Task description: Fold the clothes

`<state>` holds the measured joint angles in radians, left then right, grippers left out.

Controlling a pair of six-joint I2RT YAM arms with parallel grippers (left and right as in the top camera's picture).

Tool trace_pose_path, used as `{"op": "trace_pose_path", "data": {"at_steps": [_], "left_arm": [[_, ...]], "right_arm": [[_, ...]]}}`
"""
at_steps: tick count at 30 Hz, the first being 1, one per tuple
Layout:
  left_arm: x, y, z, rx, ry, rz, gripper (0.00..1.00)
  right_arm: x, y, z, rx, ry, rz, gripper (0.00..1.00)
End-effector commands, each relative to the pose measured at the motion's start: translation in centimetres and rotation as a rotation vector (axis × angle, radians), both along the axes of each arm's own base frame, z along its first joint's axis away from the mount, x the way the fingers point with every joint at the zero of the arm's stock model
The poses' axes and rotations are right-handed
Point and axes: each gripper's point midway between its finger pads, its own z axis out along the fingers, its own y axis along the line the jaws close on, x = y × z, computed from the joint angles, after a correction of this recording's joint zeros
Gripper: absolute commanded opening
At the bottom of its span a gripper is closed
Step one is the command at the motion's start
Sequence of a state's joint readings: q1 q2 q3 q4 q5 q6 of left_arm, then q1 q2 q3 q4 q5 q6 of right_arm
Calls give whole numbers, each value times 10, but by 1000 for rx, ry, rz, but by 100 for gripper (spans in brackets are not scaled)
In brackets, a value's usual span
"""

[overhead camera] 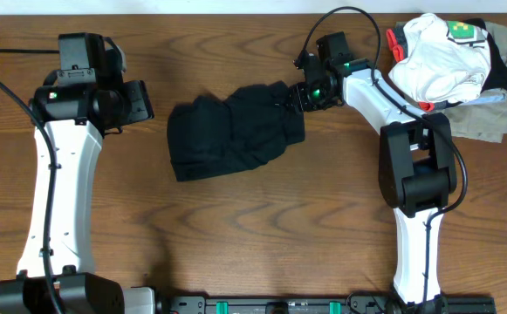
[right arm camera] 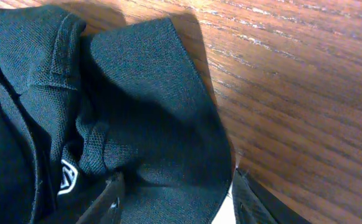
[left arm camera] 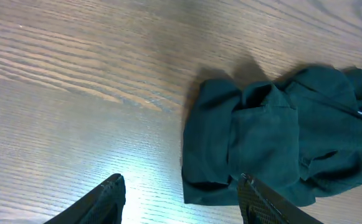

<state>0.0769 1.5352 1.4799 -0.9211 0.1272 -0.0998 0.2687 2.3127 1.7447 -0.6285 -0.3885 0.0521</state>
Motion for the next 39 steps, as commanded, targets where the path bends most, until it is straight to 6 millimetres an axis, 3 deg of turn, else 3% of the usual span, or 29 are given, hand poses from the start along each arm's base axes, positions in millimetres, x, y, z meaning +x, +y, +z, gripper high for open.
{"op": "trace_pose_path", "data": {"at_steps": [1, 5, 6, 8, 9, 14, 22, 30, 35, 39], "left_arm": [[0, 4, 5, 20, -9, -4, 60], [-1, 4, 4, 20, -5, -4, 59], [-1, 4, 4, 20, -3, -3, 60], [-2, 4, 4, 19, 1, -3, 59], [-2, 4, 4, 19, 2, -3, 59], [-3, 4, 3, 19, 5, -4, 59], [-3, 4, 3, 19, 5, -4, 59], [-3, 4, 3, 19, 5, -4, 59], [-3, 4, 3, 19, 6, -4, 59], [-4, 4, 2, 18, 10, -4, 59]], "right_arm": [[-15, 12, -20, -28, 48, 27, 52], [-24, 17, -26, -37, 72, 22, 39], [-25, 17, -27, -39, 77, 18, 33], [-25, 10, -30, -59, 94, -25, 6], [-23, 5, -31, -70, 101, -54, 1], [-15, -21, -23, -70, 106, -112, 1], [1, -88, 16, -71, 54, -181, 1], [-2, -138, 47, -67, 26, -197, 1], [-4, -137, 94, -13, -58, -165, 1], [-10, -110, 146, 45, -158, -110, 1]]}}
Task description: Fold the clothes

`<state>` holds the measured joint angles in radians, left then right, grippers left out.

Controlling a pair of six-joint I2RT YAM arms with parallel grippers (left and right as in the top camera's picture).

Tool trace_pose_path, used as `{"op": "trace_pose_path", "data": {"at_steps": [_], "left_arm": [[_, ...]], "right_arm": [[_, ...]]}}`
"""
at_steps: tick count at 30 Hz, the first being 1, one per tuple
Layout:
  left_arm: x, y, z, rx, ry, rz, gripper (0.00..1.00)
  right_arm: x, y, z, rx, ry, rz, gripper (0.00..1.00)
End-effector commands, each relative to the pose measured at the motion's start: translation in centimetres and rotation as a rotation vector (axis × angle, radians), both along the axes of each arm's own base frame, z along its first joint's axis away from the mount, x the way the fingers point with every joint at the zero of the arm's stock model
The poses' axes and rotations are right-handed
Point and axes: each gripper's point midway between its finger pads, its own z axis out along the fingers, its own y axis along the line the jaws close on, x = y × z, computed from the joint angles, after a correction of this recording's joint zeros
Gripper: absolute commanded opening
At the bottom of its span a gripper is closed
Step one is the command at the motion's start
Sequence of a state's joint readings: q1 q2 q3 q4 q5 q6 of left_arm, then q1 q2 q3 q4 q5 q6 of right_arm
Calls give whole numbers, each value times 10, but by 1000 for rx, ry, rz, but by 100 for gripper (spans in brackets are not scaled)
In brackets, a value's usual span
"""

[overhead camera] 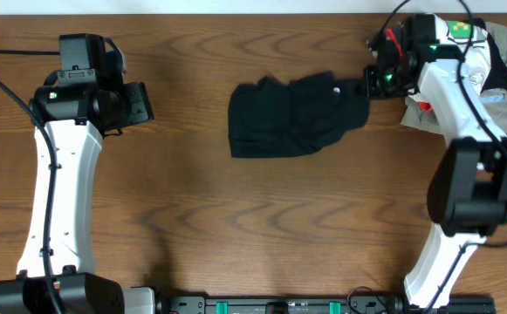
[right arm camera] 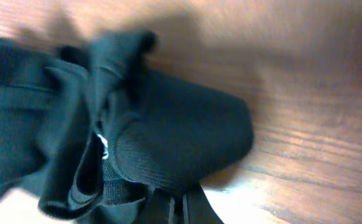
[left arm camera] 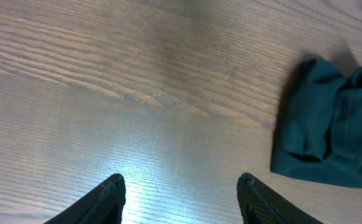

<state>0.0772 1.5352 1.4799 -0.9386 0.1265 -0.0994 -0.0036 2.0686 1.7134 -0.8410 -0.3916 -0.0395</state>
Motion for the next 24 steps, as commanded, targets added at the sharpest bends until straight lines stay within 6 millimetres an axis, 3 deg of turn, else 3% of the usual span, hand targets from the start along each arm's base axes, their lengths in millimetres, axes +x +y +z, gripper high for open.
{"op": "trace_pose_path", "data": {"at_steps": [1, 4, 6, 12, 18, 24], "left_arm": [[0, 4, 3, 19, -6, -4, 59], [-1, 4, 0, 18, 1, -4, 59], [-2, 4, -2, 18, 7, -4, 59], [-4, 4, -8, 17, 23, -5, 59], [-2, 4, -12, 16, 33, -5, 60], [3, 4, -15, 16, 26, -5, 59]], "right_arm": [[-7, 37, 65, 67, -143, 99, 1], [-12, 76, 87, 95, -196, 147, 1], [-15, 112, 94, 117, -231, 202, 1], [-27, 203, 86, 96, -284, 281, 1], [-54, 271, 46, 86, -239, 385, 1], [-76, 310, -4, 74, -174, 462, 1]]}}
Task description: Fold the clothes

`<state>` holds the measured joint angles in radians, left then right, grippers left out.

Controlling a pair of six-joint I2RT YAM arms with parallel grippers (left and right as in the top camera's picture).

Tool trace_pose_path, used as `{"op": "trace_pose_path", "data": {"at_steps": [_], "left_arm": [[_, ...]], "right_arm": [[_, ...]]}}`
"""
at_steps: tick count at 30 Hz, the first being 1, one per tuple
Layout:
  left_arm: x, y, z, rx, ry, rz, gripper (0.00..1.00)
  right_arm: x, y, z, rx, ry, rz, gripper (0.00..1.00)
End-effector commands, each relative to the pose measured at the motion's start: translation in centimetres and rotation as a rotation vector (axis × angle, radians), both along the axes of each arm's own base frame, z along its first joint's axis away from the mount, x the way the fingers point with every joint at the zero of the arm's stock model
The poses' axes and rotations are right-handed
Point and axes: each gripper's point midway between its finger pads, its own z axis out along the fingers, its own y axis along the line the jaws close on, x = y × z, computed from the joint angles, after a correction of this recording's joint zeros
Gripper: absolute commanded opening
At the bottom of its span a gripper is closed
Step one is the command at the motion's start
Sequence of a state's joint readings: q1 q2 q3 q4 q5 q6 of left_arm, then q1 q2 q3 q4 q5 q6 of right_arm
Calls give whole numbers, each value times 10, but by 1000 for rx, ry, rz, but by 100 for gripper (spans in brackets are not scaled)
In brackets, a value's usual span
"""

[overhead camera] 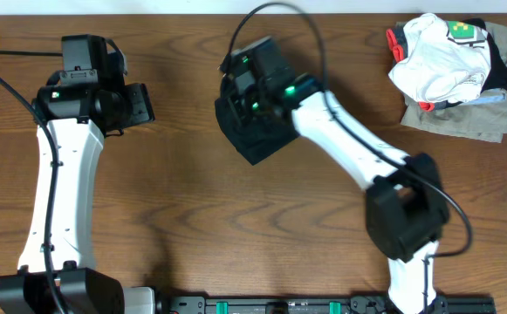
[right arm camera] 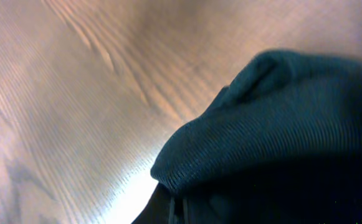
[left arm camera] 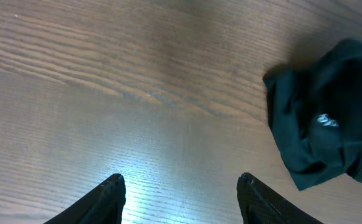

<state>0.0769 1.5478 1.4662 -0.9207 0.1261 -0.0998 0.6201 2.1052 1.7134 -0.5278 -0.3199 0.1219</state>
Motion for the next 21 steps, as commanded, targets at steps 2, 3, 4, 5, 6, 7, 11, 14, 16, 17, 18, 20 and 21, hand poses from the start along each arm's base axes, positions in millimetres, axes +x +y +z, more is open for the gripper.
{"op": "trace_pose_path", "data": {"at_steps": [2, 3, 4, 5, 6, 7, 11, 14, 16, 17, 18, 20, 21], "left_arm": [[2, 4, -8, 17, 16, -5, 59], [2, 4, -8, 17, 16, -5, 59], [2, 4, -8, 17, 15, -5, 60], [3, 4, -8, 17, 13, -5, 60], [3, 4, -8, 17, 13, -5, 59], [3, 4, -8, 17, 12, -5, 59], [3, 7, -8, 30, 13, 1, 59], [2, 20, -8, 97, 19, 36, 59], [2, 27, -7, 133, 18, 58, 60], [3, 30, -6, 140, 13, 64, 59], [4, 31, -6, 140, 8, 68, 59], [6, 36, -4, 141, -6, 81, 59], [7, 38, -4, 141, -9, 86, 59]], "right_arm": [[-14, 22, -28, -15, 38, 31, 1], [-17, 26, -33, -17, 43, 42, 1], [-20, 30, -35, -18, 45, 50, 1], [-24, 33, -39, -23, 51, 60, 1], [-28, 36, -40, -25, 53, 69, 1], [-31, 38, -41, -29, 56, 76, 1], [-53, 45, -45, -42, 103, 125, 1], [-72, 46, -51, -65, 161, 154, 1], [-82, 45, -55, -89, 183, 164, 1], [-85, 45, -56, -96, 191, 168, 1], [-88, 45, -59, -104, 200, 171, 2], [-94, 44, -67, -123, 224, 175, 2], [-97, 43, -71, -132, 242, 168, 2]]}}
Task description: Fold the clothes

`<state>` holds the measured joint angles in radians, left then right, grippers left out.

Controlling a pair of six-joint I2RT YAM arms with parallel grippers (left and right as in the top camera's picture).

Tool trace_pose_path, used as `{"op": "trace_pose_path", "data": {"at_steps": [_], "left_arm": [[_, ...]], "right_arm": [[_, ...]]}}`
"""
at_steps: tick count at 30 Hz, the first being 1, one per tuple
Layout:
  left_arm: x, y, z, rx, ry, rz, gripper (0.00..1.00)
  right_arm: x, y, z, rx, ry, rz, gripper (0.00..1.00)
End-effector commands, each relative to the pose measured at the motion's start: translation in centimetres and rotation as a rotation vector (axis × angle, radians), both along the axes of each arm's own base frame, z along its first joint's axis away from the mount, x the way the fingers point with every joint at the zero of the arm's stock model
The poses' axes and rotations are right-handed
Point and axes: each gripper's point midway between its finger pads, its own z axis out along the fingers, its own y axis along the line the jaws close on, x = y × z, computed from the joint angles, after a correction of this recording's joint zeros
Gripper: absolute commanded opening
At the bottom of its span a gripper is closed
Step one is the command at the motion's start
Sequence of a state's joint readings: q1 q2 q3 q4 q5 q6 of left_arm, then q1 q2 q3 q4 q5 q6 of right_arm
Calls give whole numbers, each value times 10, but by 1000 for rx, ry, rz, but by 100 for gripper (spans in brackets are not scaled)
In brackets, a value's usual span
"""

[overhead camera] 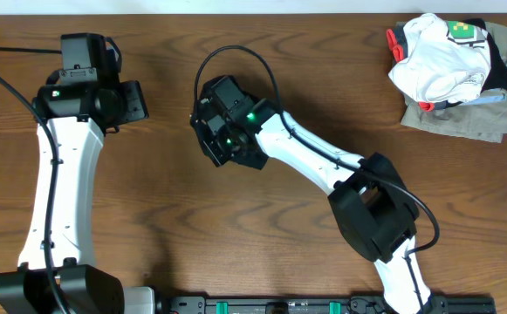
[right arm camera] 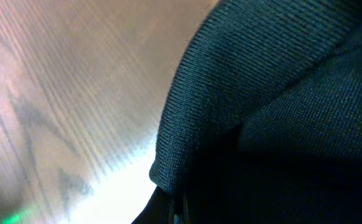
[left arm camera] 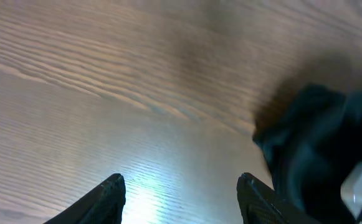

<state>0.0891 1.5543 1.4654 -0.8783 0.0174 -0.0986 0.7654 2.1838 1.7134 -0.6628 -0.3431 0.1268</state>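
The black knit garment [overhead camera: 246,160] is bunched in a small heap left of the table's middle. My right gripper [overhead camera: 221,133] sits on top of it, arm stretched across the table. In the right wrist view dark ribbed cloth [right arm camera: 268,93] fills most of the picture and the right gripper [right arm camera: 179,204] is shut on its folded edge. My left gripper [overhead camera: 140,100] hovers to the left of the heap, open and holding nothing. In the left wrist view the left gripper [left arm camera: 181,183] frames bare wood, with the garment [left arm camera: 311,149] at the right edge.
A pile of other clothes [overhead camera: 454,65], white on top over grey and dark pieces, lies at the far right corner. A black cable [overhead camera: 236,57] loops above the right arm. The wooden table [overhead camera: 236,235] stretches out in front of the heap.
My right gripper, still shut on the black garment, has moved a little further left and toward the front. The garment is more tightly bunched under it. The left gripper has turned slightly.
First the garment lay spread left of centre with my right gripper open at its right end. Then the gripper was shut on that end, with the garment shifted right toward the pile. After that it was over the left part, cloth bunched, and now further left.
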Motion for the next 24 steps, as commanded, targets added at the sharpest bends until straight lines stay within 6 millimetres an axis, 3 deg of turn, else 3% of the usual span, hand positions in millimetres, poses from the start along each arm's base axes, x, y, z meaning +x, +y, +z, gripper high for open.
{"op": "trace_pose_path", "data": {"at_steps": [1, 7, 14, 18, 24], "left_arm": [[-1, 17, -5, 42, 15, 31, 60], [-2, 31, -5, 41, 12, 68, 60], [-2, 30, -5, 35, 11, 67, 60], [0, 31, -4, 36, 3, 67, 60], [1, 31, -3, 37, -4, 67, 60]], "right_arm": [[-18, 3, -23, -32, 89, -4, 2], [-13, -15, -30, -38, 210, -115, 4], [-19, -44, -30, -60, 354, -162, 26], [-15, -44, -15, -6, 321, -88, 47], [-9, -40, 33, 62, 202, -36, 60]]}}
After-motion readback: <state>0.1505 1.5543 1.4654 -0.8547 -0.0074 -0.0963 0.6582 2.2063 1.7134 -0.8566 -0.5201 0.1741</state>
